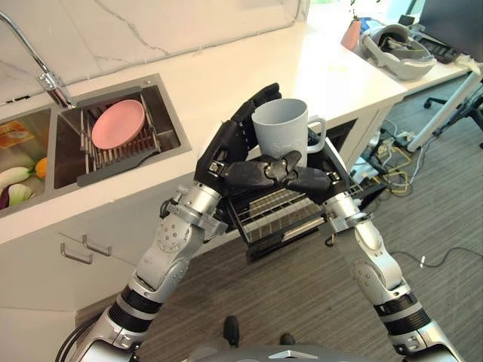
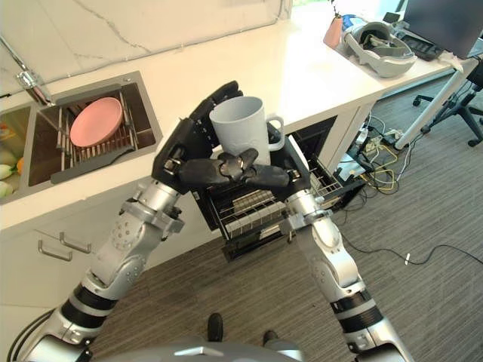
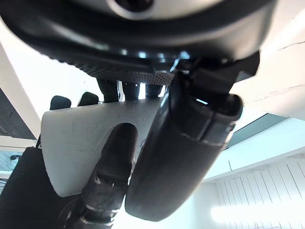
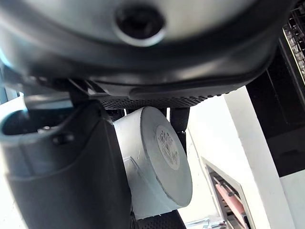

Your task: Place the dishes in the dishwasher.

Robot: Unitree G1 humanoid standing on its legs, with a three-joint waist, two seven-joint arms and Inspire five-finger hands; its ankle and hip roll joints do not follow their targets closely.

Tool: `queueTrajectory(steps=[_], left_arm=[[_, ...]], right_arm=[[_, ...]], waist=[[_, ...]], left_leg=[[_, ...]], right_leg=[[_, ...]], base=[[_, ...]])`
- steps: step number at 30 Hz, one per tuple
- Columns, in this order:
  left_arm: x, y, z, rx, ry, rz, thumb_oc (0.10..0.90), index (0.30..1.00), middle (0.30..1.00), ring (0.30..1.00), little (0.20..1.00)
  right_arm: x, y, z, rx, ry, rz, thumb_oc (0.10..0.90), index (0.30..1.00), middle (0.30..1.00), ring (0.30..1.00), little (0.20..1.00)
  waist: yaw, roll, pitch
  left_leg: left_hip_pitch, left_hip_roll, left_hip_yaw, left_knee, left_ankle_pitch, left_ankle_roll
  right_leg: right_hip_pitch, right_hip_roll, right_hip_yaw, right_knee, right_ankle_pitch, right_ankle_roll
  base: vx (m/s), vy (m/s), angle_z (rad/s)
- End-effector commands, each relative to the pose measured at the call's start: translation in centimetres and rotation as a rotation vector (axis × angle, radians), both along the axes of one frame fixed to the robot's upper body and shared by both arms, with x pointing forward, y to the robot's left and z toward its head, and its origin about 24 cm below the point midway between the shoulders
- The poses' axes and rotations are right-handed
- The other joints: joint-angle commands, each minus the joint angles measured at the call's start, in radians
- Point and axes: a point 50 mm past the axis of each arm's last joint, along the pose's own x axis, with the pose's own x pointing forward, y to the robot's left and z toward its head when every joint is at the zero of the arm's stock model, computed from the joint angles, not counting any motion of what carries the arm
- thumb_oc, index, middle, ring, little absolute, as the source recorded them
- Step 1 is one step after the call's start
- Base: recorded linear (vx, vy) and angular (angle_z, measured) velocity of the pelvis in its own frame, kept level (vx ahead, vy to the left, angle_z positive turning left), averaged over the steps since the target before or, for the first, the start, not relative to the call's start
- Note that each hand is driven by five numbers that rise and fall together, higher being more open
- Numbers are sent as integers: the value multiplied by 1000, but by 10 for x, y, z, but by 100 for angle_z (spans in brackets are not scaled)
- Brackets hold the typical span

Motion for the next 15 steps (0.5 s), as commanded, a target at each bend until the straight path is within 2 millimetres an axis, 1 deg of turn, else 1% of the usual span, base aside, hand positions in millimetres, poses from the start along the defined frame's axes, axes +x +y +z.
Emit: queueTrajectory(steps=[1, 4, 6, 7, 8, 9, 10, 11, 12, 13, 15], left_arm=[[-17, 18, -9, 102, -42, 17, 800, 900, 900, 900, 900], [-17, 26, -7, 123, -64, 62, 800, 900, 900, 900, 900], [-18, 38, 4, 188, -155, 145, 800, 900, 900, 900, 900], [-20, 51, 16, 244, -244, 240, 800, 900, 900, 900, 900], [-20, 57, 20, 269, -276, 285, 800, 900, 900, 900, 900], [-20, 57, 20, 269, -276, 287, 800, 900, 900, 900, 900], [-21, 65, 24, 296, -311, 344, 800, 900, 900, 900, 900], [-23, 77, 31, 337, -367, 424, 800, 900, 900, 900, 900], [-24, 81, 33, 355, -382, 453, 800, 900, 900, 900, 900], [-24, 81, 33, 355, -382, 453, 800, 900, 900, 900, 900], [-27, 92, 39, 396, -426, 527, 800, 900, 900, 900, 900]], right_arm=[[0, -106, 94, 459, -405, -623, 400, 300, 300, 300, 300], [-3, -114, 96, 423, -417, -670, 400, 300, 300, 300, 300], [-8, -124, 98, 378, -436, -729, 400, 300, 300, 300, 300], [-12, -135, 101, 285, -451, -801, 400, 300, 300, 300, 300], [-15, -142, 102, 227, -457, -839, 400, 300, 300, 300, 300], [-15, -142, 102, 226, -458, -840, 400, 300, 300, 300, 300], [-18, -148, 105, 155, -471, -884, 400, 300, 300, 300, 300], [-24, -160, 109, 63, -489, -947, 400, 300, 300, 300, 300], [-27, -163, 111, 17, -503, -969, 400, 300, 300, 300, 300], [-27, -162, 111, 16, -503, -970, 400, 300, 300, 300, 300], [-35, -169, 119, -76, -540, -1016, 400, 300, 300, 300, 300]], waist=[[23, -26, -96], [26, -28, -98], [31, -29, -99], [33, -32, -100], [33, -34, -101], [33, -33, -101], [33, -35, -103], [33, -39, -104], [33, -40, -105], [33, -39, -105], [32, -41, -107]], left_leg=[[43, 17, 12, 4, -67, -74], [41, 15, 8, 4, -67, -74], [40, 15, 4, 4, -67, -76], [38, 16, 1, 4, -66, -79], [37, 16, 0, 4, -66, -80], [37, 16, -1, 4, -66, -80], [36, 16, -2, 4, -66, -81], [36, 17, -3, 4, -66, -84], [35, 17, -3, 4, -66, -84], [35, 17, -4, 4, -66, -84], [34, 18, -5, 4, -66, -86]], right_leg=[[-26, -15, -40, 14, -1, 59], [-25, -16, -43, 14, -1, 59], [-24, -15, -47, 14, -2, 60], [-25, -16, -51, 14, -4, 61], [-25, -16, -55, 14, -5, 61], [-25, -16, -56, 14, -5, 61], [-24, -16, -58, 14, -5, 62], [-23, -16, -61, 14, -6, 62], [-23, -16, -63, 14, -6, 63], [-23, -16, -63, 14, -6, 63], [-25, -17, -64, 14, -6, 63]], base=[[13, -2, 4], [8, -2, 5], [0, 0, 0], [0, 0, 0], [22, -1, 4], [15, 0, 4], [22, -6, 7], [26, -9, 6], [17, -9, 8], [11, -7, 7], [6, -9, 7]])
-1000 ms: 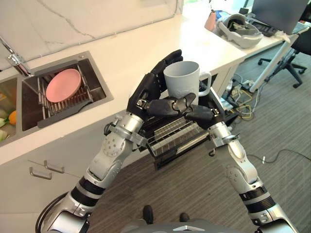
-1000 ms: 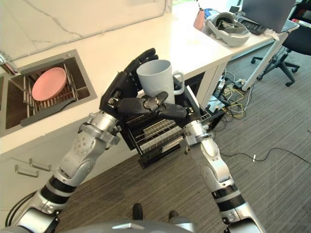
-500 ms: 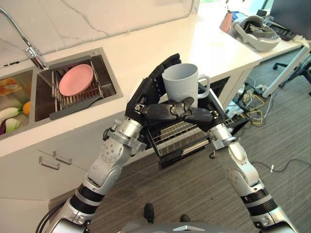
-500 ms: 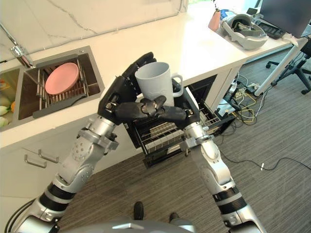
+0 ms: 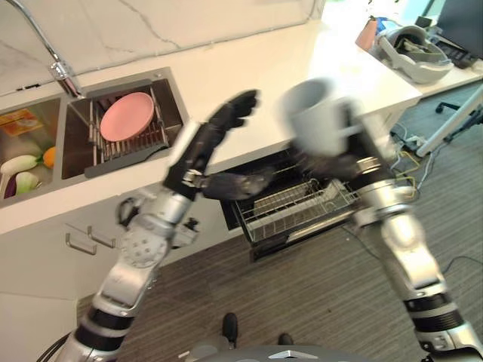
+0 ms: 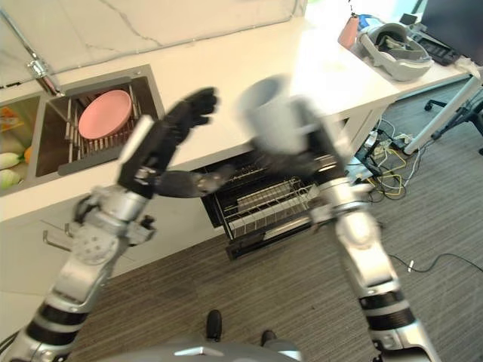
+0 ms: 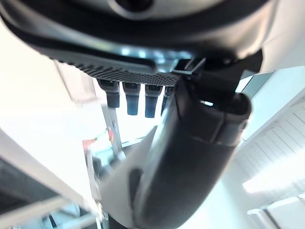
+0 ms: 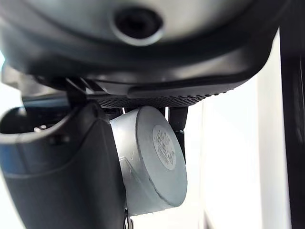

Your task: Place the dishes in the dishwasher.

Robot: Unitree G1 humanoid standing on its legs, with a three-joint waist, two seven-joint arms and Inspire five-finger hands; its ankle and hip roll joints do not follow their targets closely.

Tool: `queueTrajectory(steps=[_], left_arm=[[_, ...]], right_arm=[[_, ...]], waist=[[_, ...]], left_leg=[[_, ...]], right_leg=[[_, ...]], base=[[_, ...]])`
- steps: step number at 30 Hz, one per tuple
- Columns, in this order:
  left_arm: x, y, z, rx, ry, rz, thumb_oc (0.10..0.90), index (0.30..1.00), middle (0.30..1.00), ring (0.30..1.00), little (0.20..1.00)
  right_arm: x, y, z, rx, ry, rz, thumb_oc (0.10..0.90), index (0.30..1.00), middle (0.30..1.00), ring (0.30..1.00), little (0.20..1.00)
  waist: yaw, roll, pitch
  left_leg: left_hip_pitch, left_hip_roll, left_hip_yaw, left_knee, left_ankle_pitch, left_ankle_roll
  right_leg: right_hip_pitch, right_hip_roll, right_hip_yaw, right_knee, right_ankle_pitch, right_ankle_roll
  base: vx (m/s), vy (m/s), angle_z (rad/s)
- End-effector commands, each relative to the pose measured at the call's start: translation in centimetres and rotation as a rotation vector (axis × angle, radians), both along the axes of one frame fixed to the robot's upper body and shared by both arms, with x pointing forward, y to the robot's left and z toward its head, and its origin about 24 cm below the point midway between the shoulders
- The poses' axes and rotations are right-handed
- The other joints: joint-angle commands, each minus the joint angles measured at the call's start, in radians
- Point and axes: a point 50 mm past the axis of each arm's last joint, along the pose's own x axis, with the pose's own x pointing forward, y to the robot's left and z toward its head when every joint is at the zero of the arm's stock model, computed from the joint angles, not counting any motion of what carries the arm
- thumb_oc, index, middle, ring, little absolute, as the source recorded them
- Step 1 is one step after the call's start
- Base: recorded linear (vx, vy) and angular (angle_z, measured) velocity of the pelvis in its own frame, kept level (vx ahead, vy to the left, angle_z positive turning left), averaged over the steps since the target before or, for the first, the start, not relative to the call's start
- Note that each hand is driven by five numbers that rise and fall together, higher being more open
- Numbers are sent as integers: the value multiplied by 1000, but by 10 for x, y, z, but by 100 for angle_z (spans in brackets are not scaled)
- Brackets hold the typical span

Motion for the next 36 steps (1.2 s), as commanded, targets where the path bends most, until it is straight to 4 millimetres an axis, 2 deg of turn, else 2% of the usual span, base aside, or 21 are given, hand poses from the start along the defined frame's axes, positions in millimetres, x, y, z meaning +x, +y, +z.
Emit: queueTrajectory(steps=[1, 4, 8, 13, 14, 15, 16, 18, 19, 21, 23, 24, 29, 30, 34, 35, 36], left_arm=[[-9, 38, 32, 92, -243, 193, 800, 900, 900, 900, 900], [-13, 52, 40, 116, -316, 310, 800, 900, 900, 900, 900], [-13, 63, 40, 117, -345, 420, 800, 900, 900, 900, 900], [-16, 87, 21, 93, -306, 645, 800, 900, 900, 900, 900], [-17, 87, 21, 93, -305, 646, 800, 900, 900, 900, 900], [-27, 112, 1, 70, -239, 827, 800, 900, 900, 900, 900], [-27, 112, 1, 70, -239, 828, 800, 900, 900, 900, 900], [-36, 126, -18, -40, -168, 930, 800, 900, 900, 900, 900], [-47, 143, -45, -155, -62, 1053, 800, 900, 900, 900, 900], [-49, 144, -50, -181, -39, 1062, 800, 900, 900, 900, 900], [-62, 156, -78, -202, 86, 1149, 800, 900, 900, 900, 900], [-62, 155, -83, -205, 106, 1147, 800, 900, 900, 900, 900], [-76, 155, -131, -142, 346, 1181, 800, 900, 900, 900, 900], [-75, 150, -153, -121, 458, 1160, 800, 900, 900, 900, 900], [-75, 143, -170, -66, 555, 1098, 800, 900, 900, 900, 900], [-75, 135, -181, -71, 615, 1045, 800, 900, 900, 900, 900], [-73, 130, -183, -67, 629, 1012, 800, 900, 900, 900, 900]], right_arm=[[-35, -77, 76, 5, -398, -413, 400, 300, 300, 300, 300], [-43, -85, 80, -40, -403, -463, 400, 300, 300, 300, 300], [-45, -90, 77, -45, -393, -487, 400, 300, 300, 300, 300], [-45, -92, 68, -111, -319, -500, 400, 300, 300, 300, 300], [-45, -92, 68, -113, -318, -500, 400, 300, 300, 300, 300], [-49, -94, 71, -232, -283, -527, 400, 300, 300, 300, 300], [-49, -94, 71, -232, -283, -527, 400, 300, 300, 300, 300], [-48, -100, 67, -288, -223, -538, 400, 300, 300, 300, 300], [-46, -100, 68, -377, -173, -512, 400, 300, 300, 300, 300], [-46, -101, 70, -396, -160, -510, 400, 300, 300, 300, 300], [-45, -102, 70, -479, -95, -455, 400, 300, 300, 300, 300], [-47, -105, 73, -498, -85, -466, 400, 300, 300, 300, 300], [-45, -104, 78, -666, 11, -375, 400, 300, 300, 300, 300], [-39, -107, 71, -695, 87, -339, 400, 300, 300, 300, 300], [-30, -108, 62, -747, 182, -285, 400, 300, 300, 300, 300], [-24, -105, 56, -802, 238, -242, 400, 300, 300, 300, 300], [-21, -104, 52, -825, 269, -226, 400, 300, 300, 300, 300]], waist=[[5, -29, -115], [3, -34, -118], [4, -35, -118], [8, -40, -116], [8, -38, -117], [19, -42, -115], [18, -42, -116], [26, -48, -114], [40, -58, -108], [42, -59, -107], [55, -67, -102], [55, -66, -104], [80, -80, -96], [90, -84, -89], [102, -89, -76], [115, -95, -61], [118, -97, -52]], left_leg=[[42, 28, 17, 4, -67, -86], [42, 28, 17, 4, -70, -89], [41, 29, 17, 4, -70, -90], [44, 29, 17, 4, -71, -91], [44, 29, 17, 4, -71, -91], [43, 30, 13, 4, -70, -90], [43, 31, 13, 4, -70, -90], [40, 30, 9, 4, -68, -89], [34, 30, 8, 4, -64, -90], [32, 30, 7, 4, -64, -90], [33, 29, 2, 4, -72, -92], [33, 28, 0, 4, -73, -92], [27, 25, -19, 4, -68, -96], [19, 23, -28, 4, -63, -97], [10, 21, -43, 4, -57, -97], [0, 18, -53, 4, -50, -98], [-6, 17, -59, 4, -46, -97]], right_leg=[[-27, -10, -42, 14, 1, 53], [-27, -10, -43, 14, 2, 53], [-27, -10, -45, 14, 0, 52], [-24, -10, -49, 14, -1, 49], [-23, -10, -49, 14, -1, 49], [-23, -10, -53, 14, 0, 49], [-23, -10, -53, 14, 0, 49], [-25, -10, -56, 14, 0, 49], [-28, -10, -62, 14, 1, 49], [-29, -11, -62, 14, 2, 49], [-24, -10, -65, 14, -11, 48], [-24, -10, -67, 14, -12, 47], [-19, -10, -89, 14, -18, 47], [-20, -11, -102, 14, -17, 48], [-20, -12, -119, 14, -19, 48], [-20, -14, -131, 14, -20, 48], [-22, -15, -138, 14, -19, 48]], base=[[-4, -11, 10], [1, -9, 6], [0, -5, -3], [0, 0, 0], [10, -32, 1], [0, 0, 0], [4, -43, 1], [-10, -25, 1], [-20, -39, 4], [-11, -23, 3], [36, -19, 5], [39, -16, 7], [-5, -9, 14], [-44, -12, 20], [-41, -9, 25], [-81, -20, 20], [-72, -19, 16]])
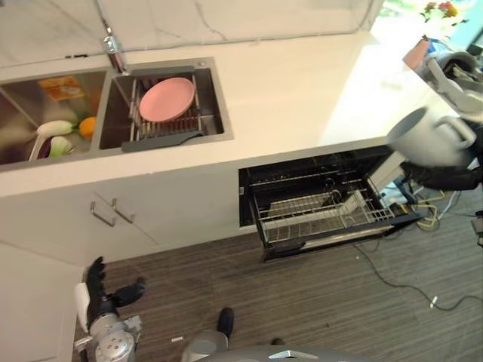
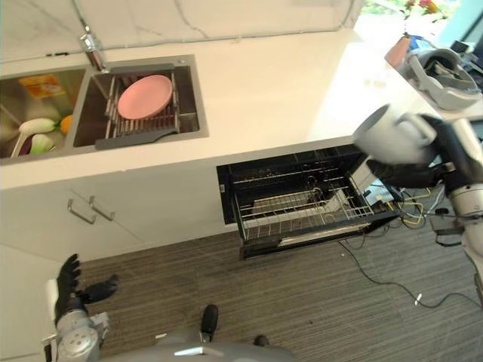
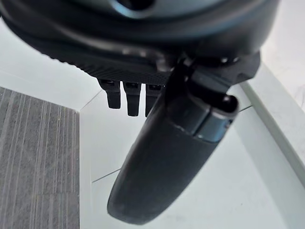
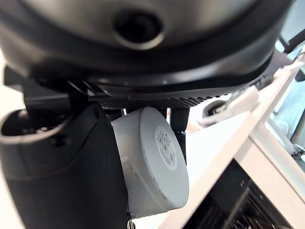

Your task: Place the dishes in the dishwasher.

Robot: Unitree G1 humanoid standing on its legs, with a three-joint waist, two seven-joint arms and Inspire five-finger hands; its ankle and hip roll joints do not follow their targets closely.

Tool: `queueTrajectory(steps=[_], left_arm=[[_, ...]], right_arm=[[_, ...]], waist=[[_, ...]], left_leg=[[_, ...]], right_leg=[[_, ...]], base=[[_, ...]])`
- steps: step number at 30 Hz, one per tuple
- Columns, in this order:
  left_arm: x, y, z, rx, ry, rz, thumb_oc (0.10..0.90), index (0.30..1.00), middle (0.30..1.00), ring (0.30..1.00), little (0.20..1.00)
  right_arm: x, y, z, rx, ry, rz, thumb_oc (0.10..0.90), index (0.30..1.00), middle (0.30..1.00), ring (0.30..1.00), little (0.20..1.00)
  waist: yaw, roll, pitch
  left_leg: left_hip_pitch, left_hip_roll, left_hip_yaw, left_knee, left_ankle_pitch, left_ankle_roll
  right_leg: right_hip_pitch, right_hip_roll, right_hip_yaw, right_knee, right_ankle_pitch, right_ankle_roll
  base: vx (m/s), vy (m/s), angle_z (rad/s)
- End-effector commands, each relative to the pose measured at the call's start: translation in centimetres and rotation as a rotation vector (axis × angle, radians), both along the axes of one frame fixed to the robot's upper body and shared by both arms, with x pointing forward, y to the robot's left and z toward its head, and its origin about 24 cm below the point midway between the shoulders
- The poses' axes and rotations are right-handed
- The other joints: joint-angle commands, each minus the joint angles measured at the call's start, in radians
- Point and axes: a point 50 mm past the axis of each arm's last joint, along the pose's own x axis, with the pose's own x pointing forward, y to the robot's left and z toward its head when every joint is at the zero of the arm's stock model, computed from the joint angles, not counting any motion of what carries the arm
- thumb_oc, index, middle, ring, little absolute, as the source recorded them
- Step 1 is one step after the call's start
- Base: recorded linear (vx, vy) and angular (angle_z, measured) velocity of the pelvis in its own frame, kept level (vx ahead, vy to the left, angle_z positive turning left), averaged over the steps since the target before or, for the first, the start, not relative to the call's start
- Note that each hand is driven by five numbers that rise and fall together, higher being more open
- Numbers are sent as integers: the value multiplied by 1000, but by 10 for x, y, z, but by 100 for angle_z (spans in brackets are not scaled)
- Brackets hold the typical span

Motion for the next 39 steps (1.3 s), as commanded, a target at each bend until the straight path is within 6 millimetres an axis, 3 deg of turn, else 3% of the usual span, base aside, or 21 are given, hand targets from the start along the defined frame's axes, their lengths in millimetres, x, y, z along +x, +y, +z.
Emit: queueTrajectory(steps=[1, 3, 6, 10, 18, 19, 20, 24, 32, 33, 34, 35, 39], left_arm=[[41, 15, 42, 107, -199, -118, 800, 900, 900, 900, 900], [38, 5, 27, 74, -130, -180, 800, 900, 900, 900, 900], [39, -2, 27, 77, -116, -251, 800, 900, 900, 900, 900], [34, -8, 17, 40, -62, -300, 800, 900, 900, 900, 900], [35, -5, 16, 42, -8, -382, 800, 900, 900, 900, 900], [29, -3, 7, 20, 35, -364, 800, 900, 900, 900, 900], [30, -2, 7, 20, 33, -363, 800, 900, 900, 900, 900], [38, -6, 18, -22, -22, -407, 800, 900, 900, 900, 900], [46, -5, 22, -43, -49, -399, 800, 900, 900, 900, 900], [46, -5, 20, -48, -42, -396, 800, 900, 900, 900, 900], [46, -6, 20, -52, -40, -401, 800, 900, 900, 900, 900], [45, -5, 19, -55, -32, -400, 800, 900, 900, 900, 900], [51, -10, 25, -62, -58, -444, 800, 900, 900, 900, 900]], right_arm=[[18, 9, 48, -115, -104, 87, 400, 300, 300, 300, 300], [23, 10, 39, -159, -14, 110, 400, 300, 300, 300, 300], [25, 9, 30, -174, 42, 112, 400, 300, 300, 300, 300], [33, 5, 1, -163, 141, 83, 400, 300, 300, 300, 300], [40, -4, -46, -115, 253, -19, 400, 300, 300, 300, 300], [41, -7, -53, -96, 269, -45, 400, 300, 300, 300, 300], [41, -6, -53, -96, 268, -44, 400, 300, 300, 300, 300], [43, -7, -85, -38, 340, -114, 400, 300, 300, 300, 300], [50, -7, -108, 74, 360, -211, 400, 300, 300, 300, 300], [51, -5, -112, 82, 367, -214, 425, 338, 338, 338, 338], [53, -2, -113, 94, 367, -212, 540, 509, 509, 509, 509], [53, -1, -117, 104, 377, -221, 800, 900, 900, 900, 900], [56, 2, -119, 140, 369, -222, 800, 900, 900, 900, 900]], waist=[[33, -31, -44], [49, -38, -23], [55, -39, -9], [86, -47, 4], [131, -46, 30], [141, -45, 35], [139, -46, 35], [173, -37, 61], [191, -38, 84], [192, -39, 85], [194, -41, 88], [196, -43, 90], [200, -53, 98]], left_leg=[[39, 41, 26, 4, -68, -103], [24, 34, 6, 4, -58, -100], [13, 29, -15, 4, -51, -97], [-1, 17, -43, 4, -44, -94], [-40, 4, -88, 4, -26, -99], [-48, 3, -94, 4, -21, -101], [-49, 2, -95, 4, -21, -102], [-99, -7, -113, 4, -4, -110], [-155, -11, -119, 4, 11, -116], [-156, -10, -118, 4, 10, -115], [-158, -10, -116, 4, 9, -113], [-159, -10, -116, 4, 8, -113], [-162, -12, -118, 4, 5, -109]], right_leg=[[-17, -8, -38, 14, -6, 50], [-19, -14, -63, 14, -5, 48], [-18, -19, -86, 15, -7, 48], [-17, -27, -117, 21, -13, 47], [-22, -32, -162, 21, -25, 45], [-25, -33, -173, 20, -26, 44], [-25, -33, -174, 20, -26, 44], [-53, -33, -197, 14, -30, 42], [-101, -33, -205, 14, -32, 43], [-103, -32, -202, 14, -32, 43], [-104, -31, -200, 14, -33, 43], [-104, -31, -197, 14, -35, 42], [-104, -30, -200, 14, -39, 42]], base=[[-73, -6, 19], [-58, -2, 26], [-27, -10, 28], [13, -15, 19], [-4, -27, 23], [-13, -22, 37], [-19, -30, 33], [-13, -34, 23], [-24, -11, 16], [0, 0, 0], [0, 0, 0], [1, -5, -6], [0, -3, -4]])
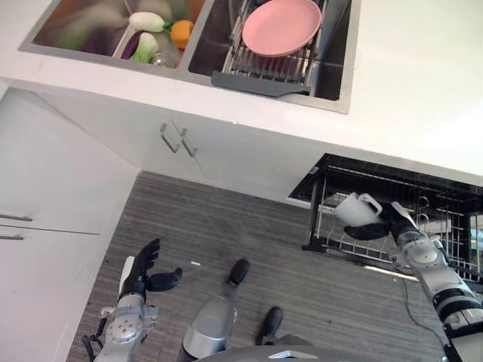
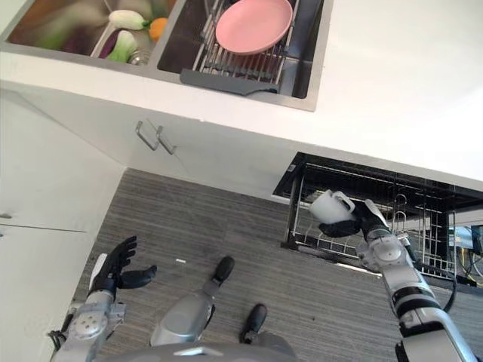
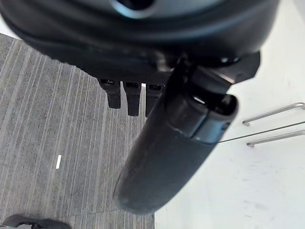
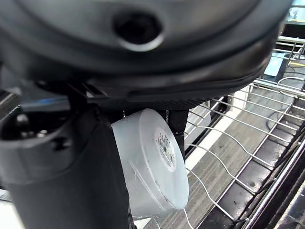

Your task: Place the dishes in the dishwasher.

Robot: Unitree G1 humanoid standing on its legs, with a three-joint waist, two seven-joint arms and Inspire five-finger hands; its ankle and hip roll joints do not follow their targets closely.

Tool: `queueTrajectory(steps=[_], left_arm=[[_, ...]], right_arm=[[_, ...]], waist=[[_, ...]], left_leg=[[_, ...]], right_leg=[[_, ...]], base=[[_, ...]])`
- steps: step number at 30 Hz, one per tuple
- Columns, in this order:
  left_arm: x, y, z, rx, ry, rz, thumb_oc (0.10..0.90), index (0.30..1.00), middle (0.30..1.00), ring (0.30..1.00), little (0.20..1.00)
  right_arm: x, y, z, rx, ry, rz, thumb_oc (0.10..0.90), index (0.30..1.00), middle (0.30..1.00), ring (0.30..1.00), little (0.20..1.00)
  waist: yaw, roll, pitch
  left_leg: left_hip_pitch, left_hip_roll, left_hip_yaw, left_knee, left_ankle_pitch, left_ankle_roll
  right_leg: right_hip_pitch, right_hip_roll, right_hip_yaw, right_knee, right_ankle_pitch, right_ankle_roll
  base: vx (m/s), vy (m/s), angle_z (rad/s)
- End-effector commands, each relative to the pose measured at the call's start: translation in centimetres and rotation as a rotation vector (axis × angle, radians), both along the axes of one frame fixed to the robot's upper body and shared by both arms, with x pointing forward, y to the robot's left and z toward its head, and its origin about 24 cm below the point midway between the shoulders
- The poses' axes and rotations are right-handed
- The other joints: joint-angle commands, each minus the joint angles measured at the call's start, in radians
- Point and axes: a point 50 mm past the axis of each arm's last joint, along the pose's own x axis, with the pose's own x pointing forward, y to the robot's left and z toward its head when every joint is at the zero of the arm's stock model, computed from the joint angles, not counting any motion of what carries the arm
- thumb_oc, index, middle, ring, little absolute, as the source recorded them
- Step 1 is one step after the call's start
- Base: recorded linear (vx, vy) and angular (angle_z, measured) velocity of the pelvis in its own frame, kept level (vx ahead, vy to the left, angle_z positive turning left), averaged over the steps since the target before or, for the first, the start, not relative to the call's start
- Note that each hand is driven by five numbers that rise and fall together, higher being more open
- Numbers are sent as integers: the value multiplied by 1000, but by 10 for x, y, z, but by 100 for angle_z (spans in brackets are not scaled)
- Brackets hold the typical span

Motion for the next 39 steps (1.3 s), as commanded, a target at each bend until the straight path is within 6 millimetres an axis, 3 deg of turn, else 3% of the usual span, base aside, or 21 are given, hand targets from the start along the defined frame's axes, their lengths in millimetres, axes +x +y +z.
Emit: queueTrajectory(steps=[1, 18, 23, 26, 28, 30, 31, 37, 39], left_arm=[[12, 8, 22, 34, -102, -36, 800, 900, 900, 900, 900], [17, 1, 20, 24, -77, -98, 800, 900, 900, 900, 900], [18, 4, 21, 27, -86, -66, 800, 900, 900, 900, 900], [17, 9, 17, 38, -76, -4, 800, 900, 900, 900, 900], [16, 8, 12, 37, -64, 28, 800, 900, 900, 900, 900], [14, 7, 7, 36, -39, 40, 800, 900, 900, 900, 900], [9, 4, -6, 34, 27, 49, 800, 900, 900, 900, 900], [-4, -12, -34, 27, 166, 30, 800, 900, 900, 900, 900], [-11, -16, -42, 15, 199, 54, 800, 900, 900, 900, 900]], right_arm=[[15, -22, 46, -88, -153, -20, 800, 900, 900, 900, 900], [24, -4, 64, -44, -214, 92, 800, 900, 900, 900, 900], [22, 2, 78, 32, -338, 81, 800, 900, 900, 900, 900], [4, 8, 112, -10, -557, 93, 800, 900, 900, 900, 900], [-13, 6, 113, 117, -726, -37, 800, 900, 900, 900, 900], [-19, 9, 110, 170, -770, -74, 800, 900, 900, 900, 900], [-32, 14, 120, 281, -915, -122, 800, 900, 900, 900, 900], [-58, 45, 131, 625, -1152, -76, 800, 900, 900, 900, 900], [-66, 47, 139, 639, -1243, -94, 800, 900, 900, 900, 900]], waist=[[9, -13, -42], [-31, -27, -69], [-44, -30, -76], [-74, -23, -93], [-96, -14, -107], [-105, -10, -113], [-138, 0, -127], [-193, 28, -155], [-202, 37, -160]], left_leg=[[17, 58, 79, 3, -50, -111], [63, 73, 129, 3, -76, -98], [72, 75, 138, 3, -80, -97], [82, 79, 154, 3, -86, -93], [89, 80, 157, 3, -91, -88], [93, 80, 158, 3, -94, -86], [103, 81, 164, 3, -99, -83], [132, 92, 199, 3, -112, -81], [136, 94, 205, 3, -114, -81]], right_leg=[[-13, -20, 23, 17, 1, 25], [1, -27, 63, 17, 12, 35], [-2, -27, 72, 17, 18, 38], [-2, -29, 85, 17, 22, 41], [2, -29, 90, 17, 22, 42], [3, -28, 92, 17, 21, 42], [5, -31, 98, 17, 22, 43], [8, -30, 129, 17, 32, 44], [6, -29, 138, 17, 33, 43]], base=[[0, 0, 0], [1, 12, -4], [0, 12, -6], [36, 44, -10], [31, 35, -9], [24, 38, -12], [28, 61, -15], [8, 38, -21], [-6, 8, -22]])
